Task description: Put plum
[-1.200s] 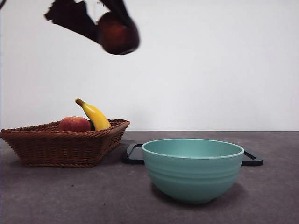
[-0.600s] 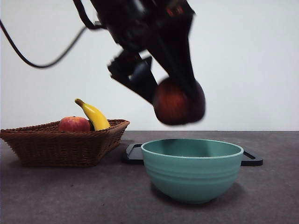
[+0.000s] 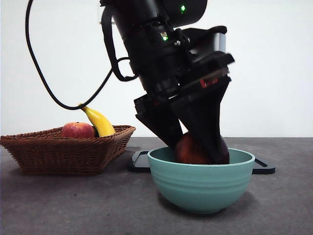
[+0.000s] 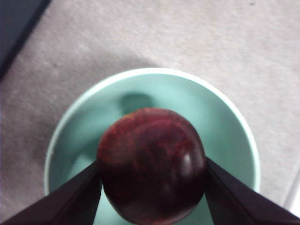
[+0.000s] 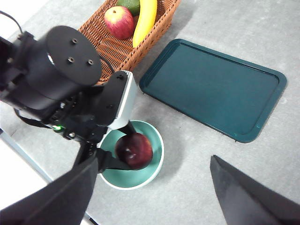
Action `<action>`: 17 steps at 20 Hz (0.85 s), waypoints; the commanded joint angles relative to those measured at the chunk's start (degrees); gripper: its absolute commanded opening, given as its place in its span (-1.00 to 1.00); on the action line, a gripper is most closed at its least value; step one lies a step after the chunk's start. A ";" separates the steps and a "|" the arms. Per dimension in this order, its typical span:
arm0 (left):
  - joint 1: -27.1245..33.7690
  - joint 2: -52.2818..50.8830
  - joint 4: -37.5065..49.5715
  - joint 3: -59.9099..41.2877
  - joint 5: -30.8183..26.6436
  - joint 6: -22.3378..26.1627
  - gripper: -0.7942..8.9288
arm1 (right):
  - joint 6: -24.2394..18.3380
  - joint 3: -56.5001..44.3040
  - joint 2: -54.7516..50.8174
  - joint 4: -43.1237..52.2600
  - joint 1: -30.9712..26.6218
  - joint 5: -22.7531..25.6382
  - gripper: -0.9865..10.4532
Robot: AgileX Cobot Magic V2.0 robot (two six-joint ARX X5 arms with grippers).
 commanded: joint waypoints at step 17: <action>-0.90 2.34 -0.57 1.09 -0.28 1.20 0.00 | 0.57 1.22 0.48 0.55 0.28 0.00 -0.16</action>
